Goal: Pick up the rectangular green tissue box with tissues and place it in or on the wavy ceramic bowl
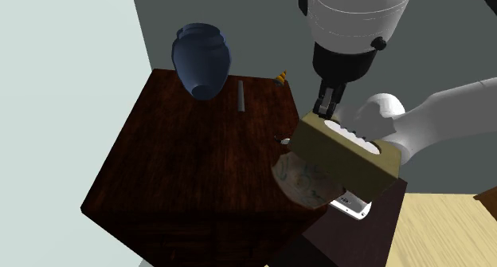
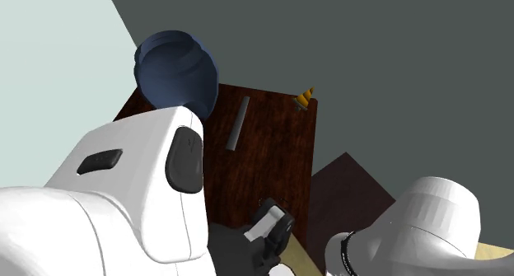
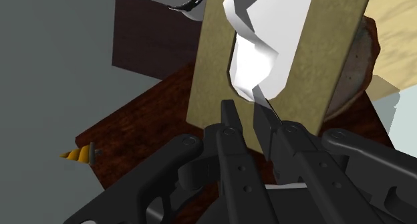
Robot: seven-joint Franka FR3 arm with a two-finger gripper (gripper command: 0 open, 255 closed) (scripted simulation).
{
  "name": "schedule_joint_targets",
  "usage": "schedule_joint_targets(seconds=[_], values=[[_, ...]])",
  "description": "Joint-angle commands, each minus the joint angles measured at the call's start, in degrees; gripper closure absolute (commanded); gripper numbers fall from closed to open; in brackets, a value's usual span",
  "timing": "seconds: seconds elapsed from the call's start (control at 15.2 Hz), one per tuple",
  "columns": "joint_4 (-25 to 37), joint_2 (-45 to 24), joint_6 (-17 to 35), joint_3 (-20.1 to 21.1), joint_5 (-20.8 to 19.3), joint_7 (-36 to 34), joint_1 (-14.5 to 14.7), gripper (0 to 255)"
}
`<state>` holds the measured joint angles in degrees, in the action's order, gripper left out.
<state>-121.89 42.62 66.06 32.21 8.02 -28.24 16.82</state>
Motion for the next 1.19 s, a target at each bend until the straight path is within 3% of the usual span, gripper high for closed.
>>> schedule_joint_targets(seconds=[0.0, 0.53, 0.99, 1.06, 1.12], values=[[-1.7, 0.4, 1.4, 0.5, 0.5, -0.3, 0.2, 255], [-8.8, 2.0, 7.0, 1.8, 2.1, -0.7, 1.1, 255], [-8.8, 2.0, 7.0, 1.8, 2.1, -0.7, 1.1, 255], [-8.8, 2.0, 7.0, 1.8, 2.1, -0.7, 1.1, 0], [-8.8, 2.0, 7.0, 1.8, 2.1, -0.7, 1.1, 0]])
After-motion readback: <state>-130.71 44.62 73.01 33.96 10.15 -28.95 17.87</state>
